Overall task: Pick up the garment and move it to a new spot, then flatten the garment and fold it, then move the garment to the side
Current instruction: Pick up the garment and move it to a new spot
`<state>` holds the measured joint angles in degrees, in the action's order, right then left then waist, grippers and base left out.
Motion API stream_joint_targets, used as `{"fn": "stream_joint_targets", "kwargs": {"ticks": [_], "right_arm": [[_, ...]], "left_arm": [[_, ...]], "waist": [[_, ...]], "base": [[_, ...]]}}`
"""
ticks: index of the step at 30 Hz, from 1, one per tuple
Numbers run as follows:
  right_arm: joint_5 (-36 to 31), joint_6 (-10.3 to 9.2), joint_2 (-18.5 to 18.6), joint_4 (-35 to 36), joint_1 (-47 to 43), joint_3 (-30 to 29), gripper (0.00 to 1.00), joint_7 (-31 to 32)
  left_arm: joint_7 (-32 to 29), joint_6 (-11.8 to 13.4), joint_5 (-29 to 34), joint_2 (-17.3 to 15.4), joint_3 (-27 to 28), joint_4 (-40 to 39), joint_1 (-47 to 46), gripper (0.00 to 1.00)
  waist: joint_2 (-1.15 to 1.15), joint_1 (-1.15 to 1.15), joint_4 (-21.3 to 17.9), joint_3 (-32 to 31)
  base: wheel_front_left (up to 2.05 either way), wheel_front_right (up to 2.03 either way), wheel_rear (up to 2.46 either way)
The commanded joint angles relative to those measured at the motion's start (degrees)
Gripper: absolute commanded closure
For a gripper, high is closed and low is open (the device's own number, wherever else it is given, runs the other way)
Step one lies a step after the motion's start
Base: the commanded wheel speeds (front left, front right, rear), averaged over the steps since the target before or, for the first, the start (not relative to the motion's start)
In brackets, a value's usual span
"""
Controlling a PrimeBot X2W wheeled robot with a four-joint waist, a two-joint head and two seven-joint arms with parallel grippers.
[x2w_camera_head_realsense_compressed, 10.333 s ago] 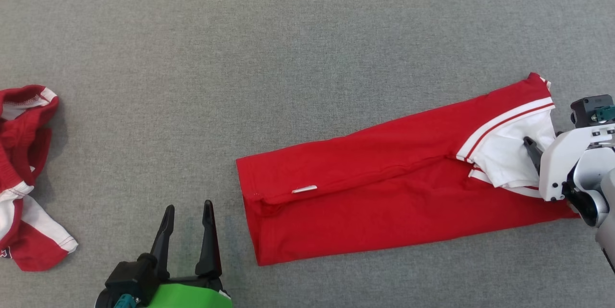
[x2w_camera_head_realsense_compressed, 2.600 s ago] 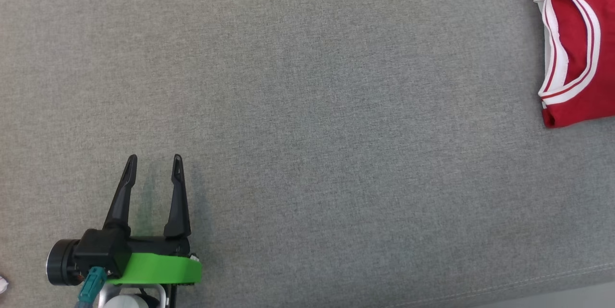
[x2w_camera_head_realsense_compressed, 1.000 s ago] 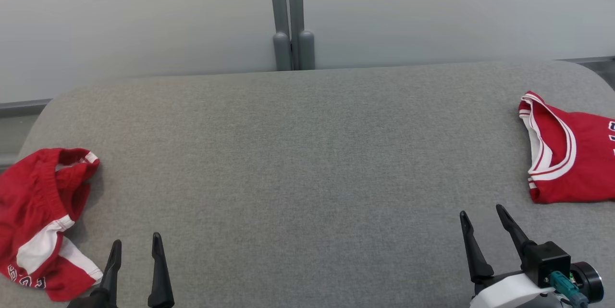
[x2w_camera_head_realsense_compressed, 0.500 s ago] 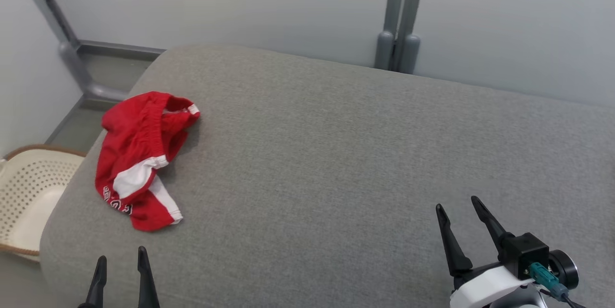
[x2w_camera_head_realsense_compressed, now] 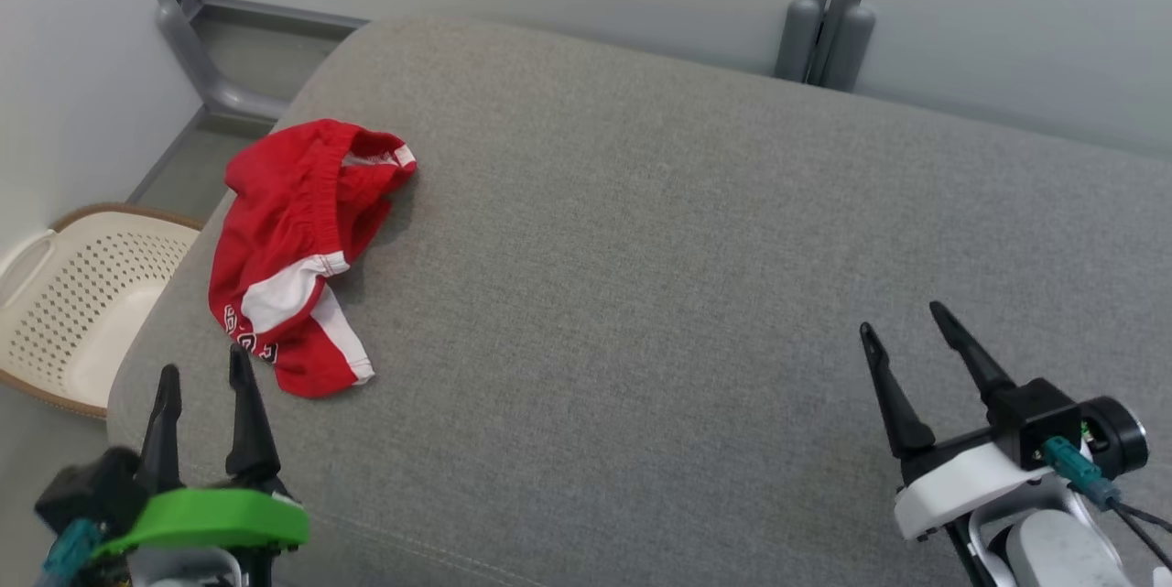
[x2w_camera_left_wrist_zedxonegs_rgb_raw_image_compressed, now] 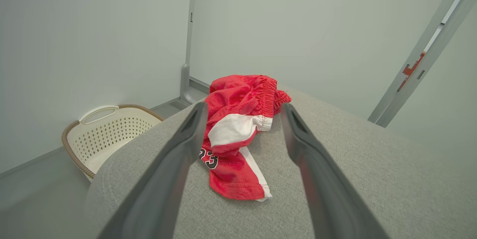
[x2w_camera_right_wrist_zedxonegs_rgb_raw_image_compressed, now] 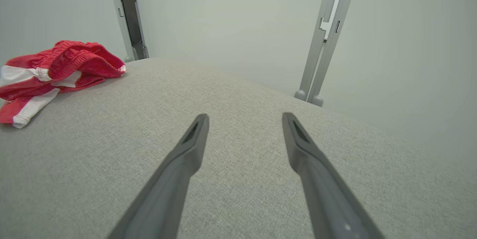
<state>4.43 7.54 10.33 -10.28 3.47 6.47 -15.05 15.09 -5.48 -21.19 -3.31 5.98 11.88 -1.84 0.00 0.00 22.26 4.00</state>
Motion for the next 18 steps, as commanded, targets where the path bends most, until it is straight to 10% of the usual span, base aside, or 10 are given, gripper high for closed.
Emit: {"fn": "stream_joint_targets", "kwargs": {"ticks": [1, 18], "right_arm": [[0.3, -0.11, 1.2, 0.0, 1.7, -0.4, 0.0, -0.2], [2.1, -0.11, 4.7, 1.6, 9.1, 1.6, 0.0, -0.2]], "left_arm": [[-1.2, -0.8, -1.5, -1.1, -0.5, 2.4, -3.7, 0.0], [-16.5, -1.8, -11.9, -13.3, -0.5, 35.2, -30.8, 0.0]], "waist": [[0.0, 0.0, -7.7, 13.5], [0.0, 0.0, -15.7, 23.1]], "base": [[0.0, 0.0, 0.0], [0.0, 0.0, 0.0]]}}
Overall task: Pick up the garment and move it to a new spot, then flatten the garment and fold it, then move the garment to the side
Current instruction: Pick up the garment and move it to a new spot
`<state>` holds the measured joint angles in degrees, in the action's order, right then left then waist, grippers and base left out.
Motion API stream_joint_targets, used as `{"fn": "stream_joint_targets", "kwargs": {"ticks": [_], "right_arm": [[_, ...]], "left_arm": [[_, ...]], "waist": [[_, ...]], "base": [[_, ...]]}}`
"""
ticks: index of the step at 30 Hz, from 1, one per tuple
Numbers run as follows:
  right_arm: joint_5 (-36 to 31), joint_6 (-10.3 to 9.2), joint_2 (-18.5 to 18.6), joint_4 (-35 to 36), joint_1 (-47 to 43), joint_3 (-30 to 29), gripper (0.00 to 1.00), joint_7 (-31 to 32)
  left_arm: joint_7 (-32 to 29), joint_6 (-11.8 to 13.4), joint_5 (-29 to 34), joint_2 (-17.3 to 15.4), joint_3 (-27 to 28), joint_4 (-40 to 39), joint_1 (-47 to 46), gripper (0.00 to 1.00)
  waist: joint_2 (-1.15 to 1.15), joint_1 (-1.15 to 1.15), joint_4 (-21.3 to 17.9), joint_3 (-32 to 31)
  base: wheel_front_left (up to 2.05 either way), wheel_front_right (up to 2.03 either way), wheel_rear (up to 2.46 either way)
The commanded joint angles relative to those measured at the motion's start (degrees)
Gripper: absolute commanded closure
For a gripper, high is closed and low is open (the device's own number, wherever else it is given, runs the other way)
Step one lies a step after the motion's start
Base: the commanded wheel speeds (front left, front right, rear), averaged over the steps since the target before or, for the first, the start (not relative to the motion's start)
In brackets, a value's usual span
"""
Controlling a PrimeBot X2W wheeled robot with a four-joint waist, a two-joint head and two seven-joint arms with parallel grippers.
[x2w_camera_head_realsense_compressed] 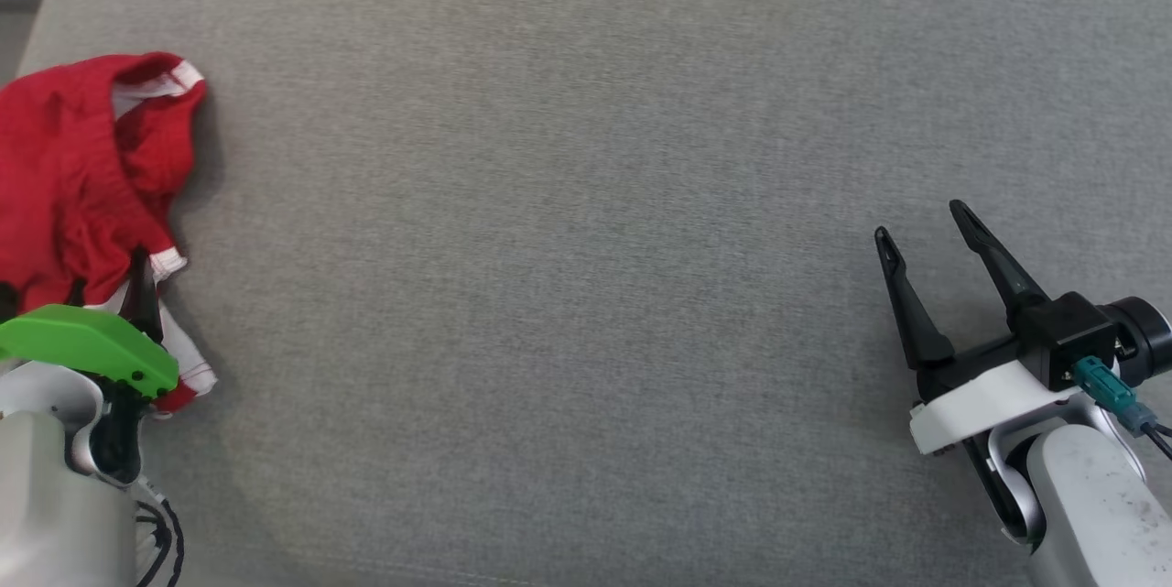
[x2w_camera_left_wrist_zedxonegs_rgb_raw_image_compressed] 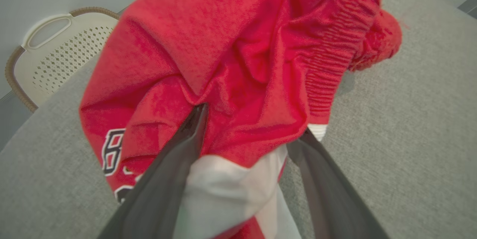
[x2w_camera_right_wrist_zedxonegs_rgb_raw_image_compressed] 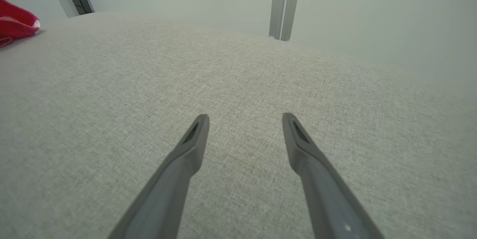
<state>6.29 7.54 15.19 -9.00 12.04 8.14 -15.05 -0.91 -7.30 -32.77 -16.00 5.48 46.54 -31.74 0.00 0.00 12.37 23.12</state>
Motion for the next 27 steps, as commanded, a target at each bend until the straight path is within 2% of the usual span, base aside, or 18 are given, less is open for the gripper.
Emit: {"fn": "stream_joint_targets", "kwargs": {"ticks": [1, 2, 7, 12, 18, 21, 25, 27], "right_arm": [[0.4, -0.11, -0.2, 0.4, 0.3, 0.0, 0.0, -0.2], [0.6, -0.11, -0.5, 0.5, 0.2, 0.0, 0.0, -0.2], [1.2, -0.11, -1.9, 0.5, -1.3, -1.0, 0.0, -0.2], [1.8, -0.11, -4.1, -0.3, -3.2, -1.7, 0.0, -0.2], [1.7, -0.11, -7.1, -1.0, -5.7, -1.6, 0.0, -0.2], [1.9, -0.11, -8.0, -1.2, -6.3, -1.8, 0.0, -0.2], [1.8, -0.11, -8.7, -1.1, -6.6, -2.2, 0.0, -0.2], [1.8, -0.11, -9.2, -1.0, -7.1, -2.8, 0.0, -0.2]], "left_arm": [[-0.6, 0.0, -0.4, -1.2, 0.1, 1.8, -1.2, 0.57], [-0.6, 0.0, -0.3, -2.1, 0.2, 3.1, -1.7, 1.0], [2.4, -0.1, -0.7, -4.0, 0.5, 4.2, -2.4, 1.0], [3.6, -0.2, 0.2, -5.1, -1.4, -1.7, -0.9, 1.0], [-2.0, -0.2, -1.4, -3.8, -5.2, -22.9, 5.2, 1.0], [-6.9, -0.2, -3.0, -2.8, -7.3, -35.8, 9.2, 1.0], [-13.5, 1.0, -5.8, -0.5, -10.5, -51.7, 14.1, 1.0], [-16.4, 1.3, -7.8, 1.8, -13.4, -58.5, 15.9, 1.0]], "waist": [[0.0, 0.0, -6.1, 3.8], [0.0, 0.0, -6.4, 3.4], [0.0, 0.0, -6.6, 0.8], [0.0, 0.0, -5.8, -3.7], [0.0, 0.0, -5.4, -9.9], [0.0, 0.0, -6.2, -11.9], [0.0, 0.0, -8.1, -13.3], [0.0, 0.0, -9.0, -13.8]], "base": [[0.0, 0.0, 0.0], [0.0, 0.0, 0.0], [0.0, 0.0, 0.0], [0.0, 0.0, 0.0], [0.0, 0.0, 0.0], [0.0, 0.0, 0.0], [0.0, 0.0, 0.0], [0.0, 0.0, 0.0]]}}
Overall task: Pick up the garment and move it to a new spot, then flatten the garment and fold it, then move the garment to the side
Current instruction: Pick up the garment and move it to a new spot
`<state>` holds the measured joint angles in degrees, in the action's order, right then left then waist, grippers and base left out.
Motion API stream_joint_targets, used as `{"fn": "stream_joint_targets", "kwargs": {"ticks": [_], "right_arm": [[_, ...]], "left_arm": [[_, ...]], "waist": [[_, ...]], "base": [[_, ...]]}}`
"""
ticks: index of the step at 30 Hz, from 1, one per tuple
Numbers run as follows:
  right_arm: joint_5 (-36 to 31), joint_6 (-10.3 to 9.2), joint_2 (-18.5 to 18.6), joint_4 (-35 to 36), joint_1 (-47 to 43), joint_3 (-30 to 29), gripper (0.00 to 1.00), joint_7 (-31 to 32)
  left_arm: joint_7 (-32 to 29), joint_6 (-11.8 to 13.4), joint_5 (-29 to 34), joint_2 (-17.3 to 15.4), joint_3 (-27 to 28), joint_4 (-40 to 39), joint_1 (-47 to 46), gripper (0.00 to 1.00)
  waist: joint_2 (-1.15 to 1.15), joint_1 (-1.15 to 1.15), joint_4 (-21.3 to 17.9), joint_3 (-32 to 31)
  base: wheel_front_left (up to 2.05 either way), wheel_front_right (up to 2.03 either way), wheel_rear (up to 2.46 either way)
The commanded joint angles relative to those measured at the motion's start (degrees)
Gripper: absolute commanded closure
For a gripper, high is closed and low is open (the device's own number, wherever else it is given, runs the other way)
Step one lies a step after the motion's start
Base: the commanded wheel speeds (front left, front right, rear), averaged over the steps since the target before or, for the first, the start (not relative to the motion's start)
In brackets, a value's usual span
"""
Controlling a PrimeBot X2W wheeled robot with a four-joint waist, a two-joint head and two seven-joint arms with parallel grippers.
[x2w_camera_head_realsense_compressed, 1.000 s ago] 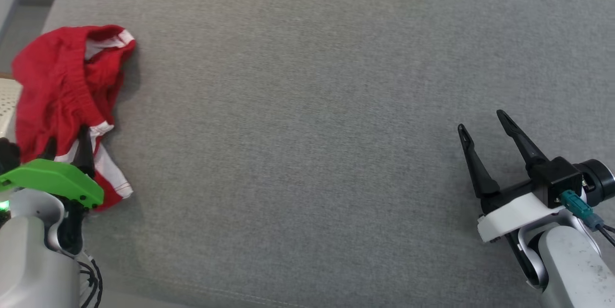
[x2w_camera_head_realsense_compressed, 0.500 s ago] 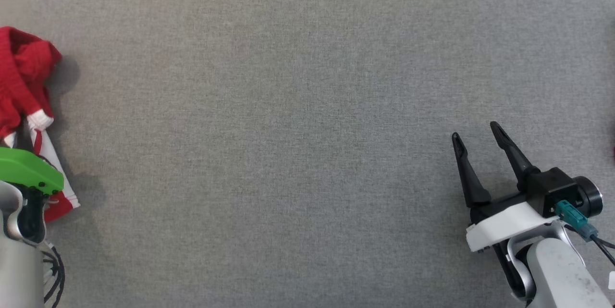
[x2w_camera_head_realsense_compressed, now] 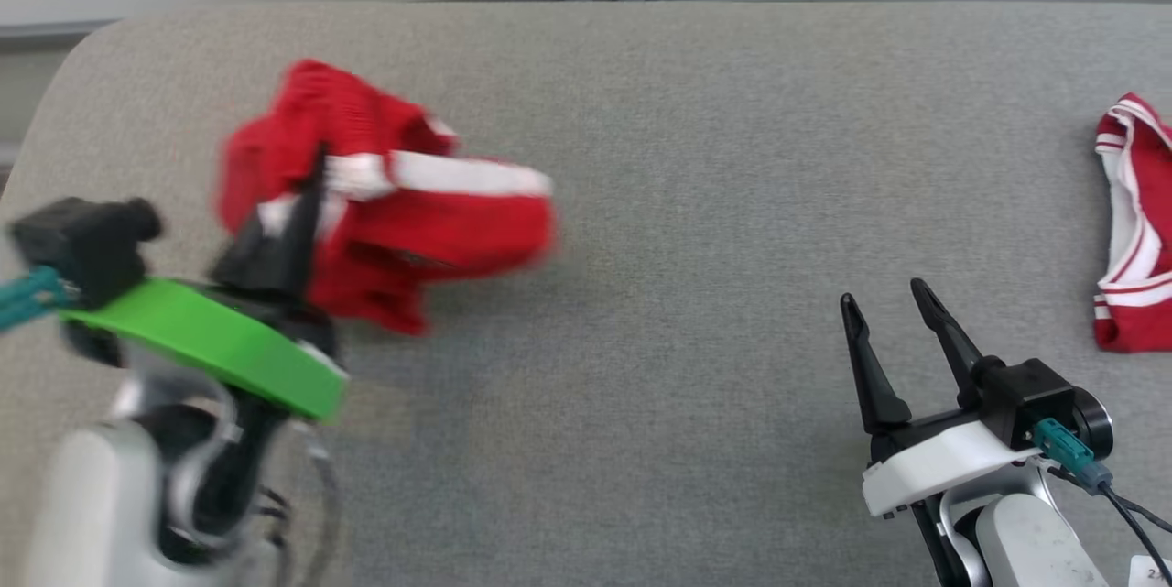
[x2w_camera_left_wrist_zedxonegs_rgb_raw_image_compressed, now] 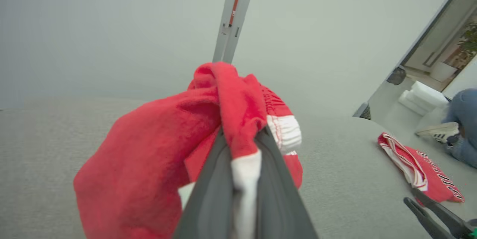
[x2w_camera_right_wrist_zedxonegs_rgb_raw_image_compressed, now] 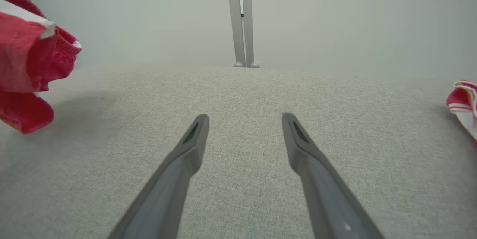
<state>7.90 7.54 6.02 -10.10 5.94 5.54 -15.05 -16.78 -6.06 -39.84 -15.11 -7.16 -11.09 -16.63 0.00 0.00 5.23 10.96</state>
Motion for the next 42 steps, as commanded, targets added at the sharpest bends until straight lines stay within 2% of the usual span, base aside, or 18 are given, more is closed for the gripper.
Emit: {"fn": "stream_joint_targets", "kwargs": {"ticks": [1, 4, 7, 11, 14, 16, 20, 24, 26, 27, 28, 29, 31, 35, 39, 42], "right_arm": [[0.1, -0.11, -0.2, 0.1, -1.2, -0.4, 0.0, -0.2], [0.1, -0.1, -0.8, 0.2, -1.1, -0.5, 0.0, -0.2], [0.1, -0.11, -1.1, 0.5, -0.2, -0.1, 0.0, -0.2], [0.4, -0.1, -1.8, 0.9, 0.1, 0.3, 0.0, -0.2], [0.8, -0.1, -2.3, 1.2, 0.0, 0.4, 0.0, -0.2], [0.9, -0.1, -2.6, 1.1, -0.1, 0.7, 0.0, -0.2], [1.3, -0.1, -2.9, 0.7, -0.3, 1.7, 0.0, -0.2], [1.6, -0.1, -3.0, 0.3, -0.8, 1.8, 0.0, -0.2], [1.6, -0.1, -3.0, 0.3, -0.9, 1.9, 0.0, -0.2], [1.6, -0.1, -3.1, 0.3, -1.0, 1.7, 0.0, -0.2], [1.6, -0.1, -3.1, 0.3, -1.2, 1.4, 0.0, -0.2], [1.5, -0.1, -3.1, 0.4, -1.3, 0.9, 0.0, -0.2], [1.1, -0.09, -3.1, 0.5, -1.3, 0.6, 0.0, -0.2], [0.1, -0.1, -2.9, 1.4, -1.1, -0.7, 0.0, -0.2], [-0.9, -0.1, -1.5, 2.1, -1.8, -1.2, 0.0, -0.2], [-1.8, -0.1, -0.1, 3.4, -1.9, -2.2, 0.0, -0.2]], "left_arm": [[-1.9, 0.2, -1.7, 1.8, -2.4, -3.5, 1.6, 1.0], [-6.3, 0.8, -4.6, 4.8, -7.9, -10.5, 3.6, 1.0], [-9.4, 1.3, -7.2, 7.5, -12.9, -14.3, 5.1, 1.0], [-10.9, 2.3, -8.4, 9.3, -16.1, -13.8, 4.3, 1.0], [-10.5, 3.8, -10.6, 10.7, -16.7, -9.9, 2.7, 1.0], [-10.0, 5.7, -11.3, 11.0, -15.1, -5.3, 1.2, 1.0], [-8.5, 10.2, -13.3, 11.3, -9.7, 9.7, -2.3, 1.0], [-1.5, 12.7, -10.8, 10.3, -4.4, 26.9, -6.4, 1.0], [2.1, 12.4, -9.5, 9.7, -3.5, 33.7, -8.1, 1.0], [4.0, 11.7, -8.4, 9.4, -3.7, 36.6, -8.7, 0.86], [5.5, 11.0, -7.2, 9.1, -4.2, 38.5, -9.3, 0.64], [7.1, 10.1, -6.6, 9.1, -4.8, 40.6, -9.8, 0.0], [10.0, 8.7, -4.0, 8.6, -6.2, 43.4, -10.3, 0.0], [18.4, 8.5, 3.1, 7.3, -10.1, 43.9, -10.8, 0.0], [26.0, 9.5, 6.9, 5.9, -11.5, 39.5, -5.8, 0.0], [29.2, 12.3, 10.1, 3.7, -11.5, 33.2, -1.6, 0.0]], "waist": [[0.0, 0.0, -2.4, -1.8], [0.0, 0.0, -4.6, -1.8], [0.0, 0.0, -8.3, -1.4], [0.0, 0.0, -13.3, -1.1], [0.0, 0.0, -17.8, -0.7], [0.0, 0.0, -20.6, -0.6], [0.0, 0.0, -25.6, 0.3], [0.0, 0.0, -28.4, 0.6], [0.0, 0.0, -29.0, 0.7], [0.0, 0.0, -29.0, 0.6], [0.0, 0.0, -28.8, 0.6], [0.0, 0.0, -28.4, 0.5], [0.0, 0.0, -27.3, 0.2], [0.0, 0.0, -24.0, -1.3], [0.0, 0.0, -20.7, -4.1], [0.0, 0.0, -18.0, -5.9]], "base": [[0.0, 0.0, 0.0], [0.0, 0.0, 0.0], [0.0, 0.0, 0.0], [0.0, 0.0, 0.0], [0.0, 0.0, 0.0], [0.0, 0.0, 0.0], [0.0, 0.0, 0.0], [0.0, 0.0, 0.0], [0.0, 0.0, 0.0], [0.0, 0.0, 0.0], [0.0, 0.0, 0.0], [0.0, 0.0, 0.0], [0.0, 0.0, 0.0], [0.0, 0.0, 0.0], [0.0, 0.0, 0.0], [0.0, 0.0, 0.0]]}}
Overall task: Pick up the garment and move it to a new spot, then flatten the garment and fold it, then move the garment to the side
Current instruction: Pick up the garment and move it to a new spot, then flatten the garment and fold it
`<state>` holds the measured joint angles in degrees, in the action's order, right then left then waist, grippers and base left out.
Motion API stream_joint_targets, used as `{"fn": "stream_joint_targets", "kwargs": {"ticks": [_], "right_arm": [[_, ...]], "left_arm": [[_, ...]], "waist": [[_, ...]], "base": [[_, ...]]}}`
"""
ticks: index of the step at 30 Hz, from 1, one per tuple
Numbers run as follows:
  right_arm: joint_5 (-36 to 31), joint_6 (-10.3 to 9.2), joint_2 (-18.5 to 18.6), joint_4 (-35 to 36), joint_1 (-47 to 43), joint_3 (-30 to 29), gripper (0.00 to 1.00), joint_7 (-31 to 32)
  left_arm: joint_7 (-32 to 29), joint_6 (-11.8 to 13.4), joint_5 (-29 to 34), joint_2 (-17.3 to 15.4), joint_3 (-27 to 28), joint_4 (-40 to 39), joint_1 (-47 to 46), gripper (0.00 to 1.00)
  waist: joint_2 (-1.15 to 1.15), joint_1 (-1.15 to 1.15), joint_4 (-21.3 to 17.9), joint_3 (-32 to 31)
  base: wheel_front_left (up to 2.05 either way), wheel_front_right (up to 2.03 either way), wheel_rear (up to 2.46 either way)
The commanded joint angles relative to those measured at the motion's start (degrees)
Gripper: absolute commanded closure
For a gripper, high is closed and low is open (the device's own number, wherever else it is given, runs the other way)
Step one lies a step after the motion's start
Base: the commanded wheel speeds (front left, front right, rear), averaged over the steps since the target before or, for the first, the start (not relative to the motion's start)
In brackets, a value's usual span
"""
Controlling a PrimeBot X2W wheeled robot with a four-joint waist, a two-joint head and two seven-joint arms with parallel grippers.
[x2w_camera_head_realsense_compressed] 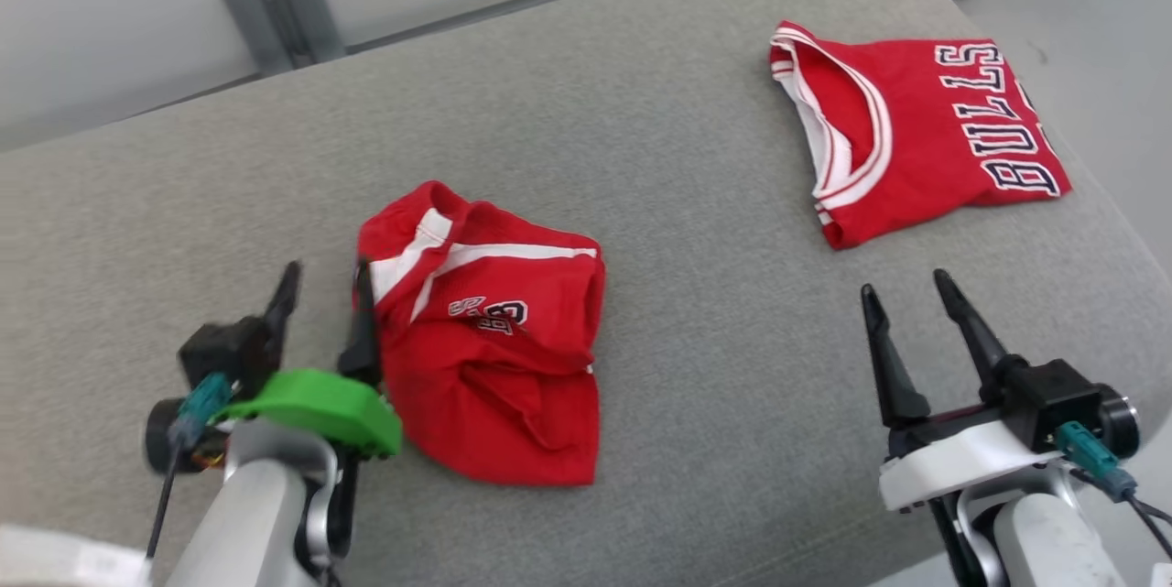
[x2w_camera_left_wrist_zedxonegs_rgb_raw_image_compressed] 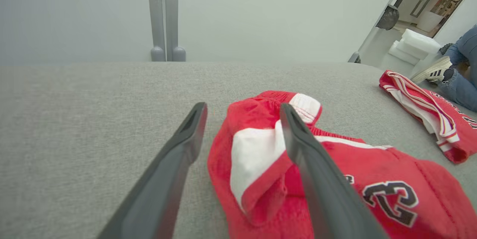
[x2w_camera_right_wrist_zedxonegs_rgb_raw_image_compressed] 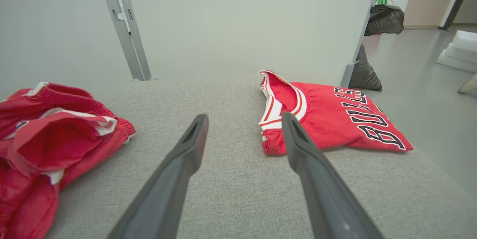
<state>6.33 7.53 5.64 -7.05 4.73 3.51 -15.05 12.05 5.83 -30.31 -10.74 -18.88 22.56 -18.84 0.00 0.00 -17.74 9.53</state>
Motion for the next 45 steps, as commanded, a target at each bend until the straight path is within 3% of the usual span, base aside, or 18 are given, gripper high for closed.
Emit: {"fn": "stream_joint_targets", "kwargs": {"ticks": [1, 5, 9, 15, 22, 31, 40, 45], "right_arm": [[-0.5, -0.09, 0.7, 0.7, -0.6, -0.5, 0.0, -0.2], [-1.3, -0.09, 2.4, 2.4, -0.5, -1.1, 0.0, -0.2], [-1.8, -0.09, 3.3, 2.9, -1.6, -2.2, 0.0, -0.2], [-2.3, -0.09, 2.4, 3.3, -4.0, -3.4, 0.0, -0.2], [-3.6, -0.09, 0.5, 1.4, -7.5, -4.9, 0.0, -0.2], [-4.1, -0.09, -1.2, -0.6, -9.3, -4.5, 0.0, -0.2], [-3.5, -0.09, -1.4, -0.1, -7.0, -3.3, 0.0, -0.2], [-2.9, -0.09, -1.2, 0.6, -4.7, -2.1, 0.0, -0.2]], "left_arm": [[0.9, 1.3, 1.3, -1.1, 0.5, -2.2, 2.4, 0.0], [2.7, 4.9, 3.5, -3.1, 2.9, -10.4, 10.6, 0.0], [3.2, 6.3, 6.3, -2.6, 6.3, -16.2, 17.7, 0.0], [3.1, 3.2, 10.7, 1.1, 12.6, -19.3, 26.9, 0.0], [3.1, -4.5, 15.3, 5.6, 20.4, -20.0, 31.7, 0.0], [3.1, -9.3, 17.4, 7.7, 26.0, -19.6, 33.3, 0.0], [3.1, -10.4, 17.3, 7.8, 24.1, -19.9, 29.3, 0.0], [3.1, -12.7, 21.3, 6.9, 16.2, -18.6, 20.0, 0.0]], "waist": [[0.0, 0.0, 5.6, -4.8], [0.0, 0.0, 8.3, -6.1], [0.0, 0.0, 11.1, -7.2], [0.0, 0.0, 14.5, -8.6], [0.0, 0.0, 16.7, -9.5], [0.0, 0.0, 17.4, -9.7], [0.0, 0.0, 15.6, -8.5], [0.0, 0.0, 12.7, -5.2]], "base": [[0.0, 0.0, 0.0], [0.0, 0.0, 0.0], [0.0, 0.0, 0.0], [0.0, 0.0, 0.0], [0.0, 0.0, 0.0], [0.0, 0.0, 0.0], [0.0, 0.0, 0.0], [0.0, 0.0, 0.0]]}}
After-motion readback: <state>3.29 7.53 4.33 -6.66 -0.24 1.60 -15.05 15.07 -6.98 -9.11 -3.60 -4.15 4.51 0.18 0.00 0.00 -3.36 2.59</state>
